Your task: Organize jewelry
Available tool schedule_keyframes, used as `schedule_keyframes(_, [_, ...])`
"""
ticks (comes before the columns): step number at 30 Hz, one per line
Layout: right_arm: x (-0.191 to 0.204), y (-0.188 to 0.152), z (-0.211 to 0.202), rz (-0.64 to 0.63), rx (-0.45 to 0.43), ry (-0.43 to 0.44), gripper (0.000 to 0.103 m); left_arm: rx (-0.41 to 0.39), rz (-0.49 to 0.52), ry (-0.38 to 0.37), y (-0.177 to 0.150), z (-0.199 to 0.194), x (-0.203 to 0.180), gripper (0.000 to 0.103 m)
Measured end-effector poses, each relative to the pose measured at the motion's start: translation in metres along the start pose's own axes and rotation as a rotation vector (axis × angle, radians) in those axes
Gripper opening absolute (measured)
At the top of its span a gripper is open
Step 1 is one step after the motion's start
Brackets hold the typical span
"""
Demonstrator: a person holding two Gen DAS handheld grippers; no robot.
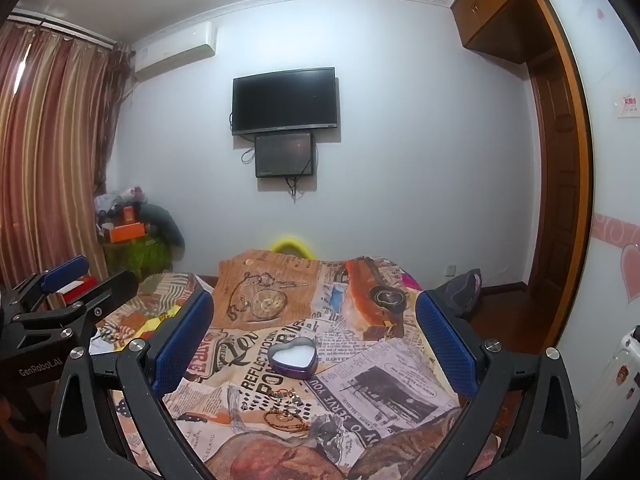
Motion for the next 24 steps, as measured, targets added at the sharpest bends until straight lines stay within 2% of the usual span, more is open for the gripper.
schedule_keyframes(24, [0.0008, -0.0049, 0.0054, 0.001, 0.000, 0.004, 0.100, 0.012, -0.004, -0.006, -0.0022, 0.0017, -0.0016, 0.103])
Point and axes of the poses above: each gripper's, at about its wrist camera, not at the fingertips, and z roughly the way its jaws point, x to its left, y to its top, the point moved 6 cm from there along z, roughly the way its jaws point, and after that the axes turned 3 degrees about z, right-handed, at the moved point
